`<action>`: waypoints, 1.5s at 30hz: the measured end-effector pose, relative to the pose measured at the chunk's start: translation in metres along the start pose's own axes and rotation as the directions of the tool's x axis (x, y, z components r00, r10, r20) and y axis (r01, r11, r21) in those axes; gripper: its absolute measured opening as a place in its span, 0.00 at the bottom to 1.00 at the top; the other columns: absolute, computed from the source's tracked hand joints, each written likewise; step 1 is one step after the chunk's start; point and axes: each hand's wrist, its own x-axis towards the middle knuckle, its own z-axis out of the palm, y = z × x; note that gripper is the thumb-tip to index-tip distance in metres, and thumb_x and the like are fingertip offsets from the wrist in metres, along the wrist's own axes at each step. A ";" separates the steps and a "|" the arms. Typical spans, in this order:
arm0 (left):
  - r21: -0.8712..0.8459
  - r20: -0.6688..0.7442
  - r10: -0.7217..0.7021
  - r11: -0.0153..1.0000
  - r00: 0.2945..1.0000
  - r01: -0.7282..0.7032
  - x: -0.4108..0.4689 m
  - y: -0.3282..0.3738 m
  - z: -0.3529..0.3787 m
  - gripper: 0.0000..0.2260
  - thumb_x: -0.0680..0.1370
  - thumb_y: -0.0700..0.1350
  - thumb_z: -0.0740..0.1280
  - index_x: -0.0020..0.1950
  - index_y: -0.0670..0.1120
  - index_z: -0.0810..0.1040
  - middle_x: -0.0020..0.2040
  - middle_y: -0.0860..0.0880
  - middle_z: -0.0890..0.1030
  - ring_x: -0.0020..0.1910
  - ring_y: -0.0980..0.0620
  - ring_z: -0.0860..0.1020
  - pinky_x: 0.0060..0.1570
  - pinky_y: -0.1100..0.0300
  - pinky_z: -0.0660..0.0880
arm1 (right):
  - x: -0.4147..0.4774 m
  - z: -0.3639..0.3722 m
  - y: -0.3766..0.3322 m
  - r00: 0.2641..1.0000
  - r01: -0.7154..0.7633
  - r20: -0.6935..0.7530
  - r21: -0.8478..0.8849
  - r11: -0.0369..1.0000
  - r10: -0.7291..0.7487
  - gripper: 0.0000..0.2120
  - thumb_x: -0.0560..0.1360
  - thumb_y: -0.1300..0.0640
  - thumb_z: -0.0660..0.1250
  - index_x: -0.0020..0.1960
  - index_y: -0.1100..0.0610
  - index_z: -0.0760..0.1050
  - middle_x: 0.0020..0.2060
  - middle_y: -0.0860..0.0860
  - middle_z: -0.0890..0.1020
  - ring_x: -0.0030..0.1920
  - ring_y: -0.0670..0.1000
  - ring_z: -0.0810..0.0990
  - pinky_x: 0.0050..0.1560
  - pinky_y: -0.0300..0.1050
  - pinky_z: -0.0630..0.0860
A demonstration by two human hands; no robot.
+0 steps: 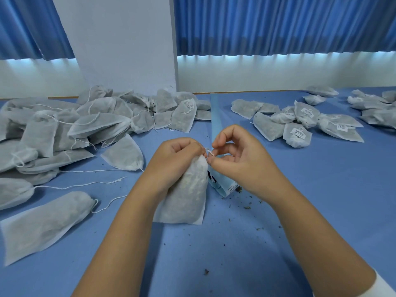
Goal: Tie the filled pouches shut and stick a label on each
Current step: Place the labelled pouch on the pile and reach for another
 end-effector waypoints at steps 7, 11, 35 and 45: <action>0.043 -0.015 -0.006 0.999 1.000 0.007 -0.001 0.001 0.003 0.07 0.65 0.50 0.66 0.31 0.51 0.81 0.34 0.51 0.78 0.35 0.58 0.73 0.38 0.62 0.68 | -0.001 0.006 0.003 0.993 0.048 -0.100 -0.176 0.983 -0.066 0.14 0.69 0.64 0.69 0.39 0.47 0.69 0.42 0.43 0.81 0.26 0.42 0.70 0.34 0.34 0.68; 0.056 0.009 -0.011 0.998 1.000 0.010 -0.003 0.002 0.003 0.07 0.66 0.51 0.66 0.31 0.51 0.81 0.32 0.52 0.76 0.33 0.57 0.71 0.38 0.61 0.68 | -0.002 0.008 0.003 0.988 0.068 -0.121 -0.228 0.971 -0.097 0.13 0.69 0.64 0.69 0.37 0.47 0.70 0.40 0.46 0.82 0.26 0.44 0.67 0.33 0.36 0.68; -0.431 0.265 -0.125 0.872 0.956 0.233 -0.001 0.001 -0.001 0.08 0.67 0.46 0.66 0.28 0.48 0.74 0.29 0.51 0.68 0.27 0.55 0.66 0.32 0.60 0.66 | 0.001 0.000 -0.001 0.989 -0.137 -0.008 0.320 0.938 0.147 0.08 0.70 0.65 0.75 0.41 0.55 0.77 0.38 0.51 0.84 0.39 0.46 0.83 0.38 0.35 0.77; -0.546 0.310 -0.095 0.796 0.946 0.259 0.002 -0.004 -0.001 0.06 0.68 0.44 0.65 0.31 0.46 0.75 0.29 0.51 0.69 0.24 0.56 0.68 0.26 0.64 0.70 | 0.001 -0.004 -0.003 0.978 -0.200 0.041 0.429 0.881 0.202 0.09 0.68 0.60 0.74 0.42 0.54 0.75 0.42 0.53 0.85 0.39 0.47 0.82 0.35 0.36 0.76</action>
